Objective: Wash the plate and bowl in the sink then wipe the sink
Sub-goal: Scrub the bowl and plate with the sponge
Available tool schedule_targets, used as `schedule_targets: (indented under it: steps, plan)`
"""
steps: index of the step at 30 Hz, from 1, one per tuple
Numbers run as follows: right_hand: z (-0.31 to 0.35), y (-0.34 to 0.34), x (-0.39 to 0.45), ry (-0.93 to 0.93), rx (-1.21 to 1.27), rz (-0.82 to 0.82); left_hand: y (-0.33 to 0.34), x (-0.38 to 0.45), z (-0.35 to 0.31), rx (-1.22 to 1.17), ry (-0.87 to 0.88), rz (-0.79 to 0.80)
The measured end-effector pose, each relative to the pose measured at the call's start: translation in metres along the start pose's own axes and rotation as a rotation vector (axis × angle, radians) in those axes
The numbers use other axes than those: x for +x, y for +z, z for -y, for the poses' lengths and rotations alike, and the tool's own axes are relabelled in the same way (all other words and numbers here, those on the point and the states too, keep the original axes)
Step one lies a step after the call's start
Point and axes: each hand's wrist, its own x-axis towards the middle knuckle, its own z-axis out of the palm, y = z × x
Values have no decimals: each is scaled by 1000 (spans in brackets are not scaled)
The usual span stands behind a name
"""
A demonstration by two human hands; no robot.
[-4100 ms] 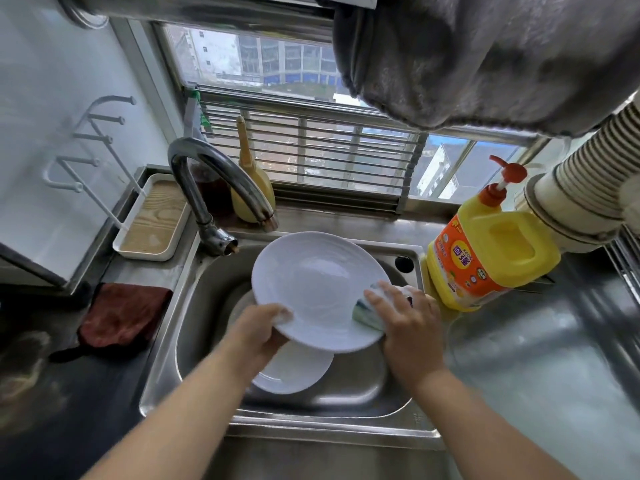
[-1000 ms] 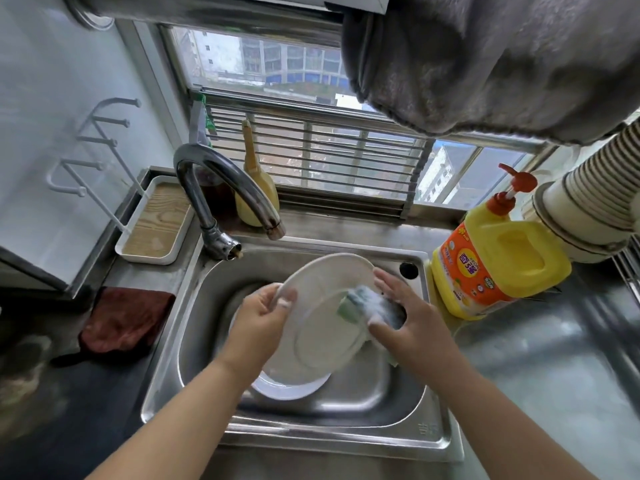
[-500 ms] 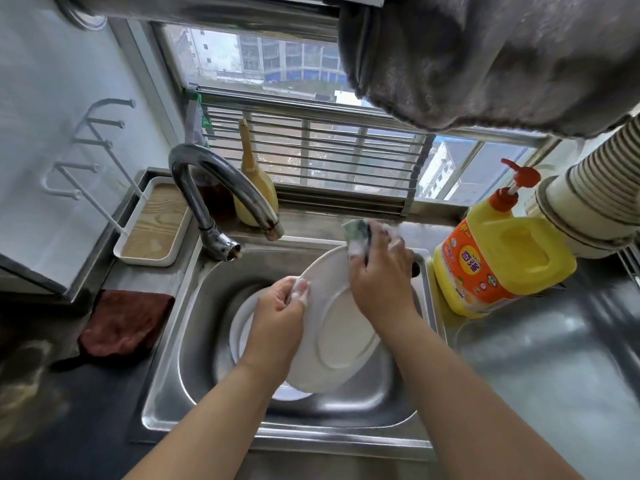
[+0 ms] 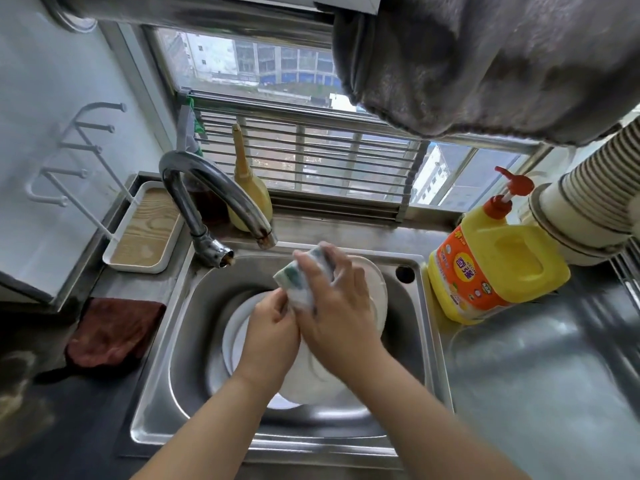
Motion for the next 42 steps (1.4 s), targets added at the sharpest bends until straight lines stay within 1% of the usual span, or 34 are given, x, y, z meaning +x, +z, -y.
schedule_targets:
  steps: [1, 2, 3, 5, 6, 7, 10, 12, 14, 16, 18, 19, 21, 22, 24, 25, 26, 27, 28, 29, 30, 31, 33, 34, 35, 36, 39, 40, 41, 42]
  plan:
    - [-5, -2, 7, 2, -5, 11, -1, 0, 0, -8, -15, -7]
    - [-17, -6, 16, 87, 22, 10, -2, -1, 0, 1, -22, -21]
    - [-32, -9, 24, 228, 90, 32, -4, -3, -1, -2, -29, -41]
    - [-62, -17, 32, 570, 296, 104, -4, -7, -6, -45, -44, -77]
    - [-71, -18, 29, 699, 387, 111, -4, -10, -10, -73, -52, -90]
    - [-78, -16, 22, 767, 464, 86, -5, -12, -12, -106, -58, -97]
    - [-87, -12, -2, 863, 752, -90, -4, -19, -10, -200, -94, -132]
    - [-90, -12, -9, 888, 896, -110, -5, -26, -4, -270, -161, -144]
    - [-92, -16, -9, 840, 887, -66, -11, -32, 0, -314, -202, -87]
    - [-96, -23, -3, 711, 769, 3, -22, -30, -6, -244, -197, 82]
    - [-95, -39, 10, 537, 590, 108, -30, -14, -15, -106, -197, 277]
    - [-89, -48, 17, 439, 492, 162, -31, -4, -20, -49, -195, 335]
    - [-66, -56, 26, 252, 284, 234, -24, 13, -29, 44, -207, 397]
    - [-52, -54, 26, 171, 186, 232, -19, 18, -32, 64, -206, 404]
    - [-31, -40, 17, 45, 43, 177, -14, 19, -30, 61, -179, 372]
    - [-29, -32, 13, 39, 24, 143, -14, 15, -27, 62, -157, 343]
    - [-32, -28, 13, 96, 52, 130, -15, 11, -24, 75, -140, 307]
    - [-40, -27, 17, 226, 128, 134, -16, 6, -20, 97, -126, 263]
    - [-51, -27, 23, 401, 233, 135, -16, 1, -17, 100, -118, 207]
    - [-57, -26, 25, 536, 308, 133, -16, -3, -16, 76, -113, 156]
    - [-54, -25, 22, 570, 305, 126, -13, -6, -16, 48, -99, 122]
    - [-42, -24, 18, 490, 250, 111, -10, -9, -17, 35, -76, 104]
    - [-9, -17, 4, 170, 116, 84, -8, -12, -17, -16, -45, 99]
    - [0, -14, 0, 63, 88, 77, -8, -14, -18, -59, -51, 94]
    - [-1, -12, 2, 37, 83, 74, -10, -15, -20, -84, -56, 74]
    - [-9, -12, 10, 106, 111, 78, -11, -15, -20, -89, -57, 47]
    - [-46, -16, 37, 557, 386, 95, -16, -14, -21, -58, -42, -21]
    - [-45, -16, 35, 597, 389, 105, -16, -14, -22, -29, -30, -27]
    - [-35, -16, 30, 551, 342, 116, -16, -13, -22, 1, -20, -26]
    - [-18, -16, 22, 432, 278, 119, -15, -13, -23, 13, -11, -20]
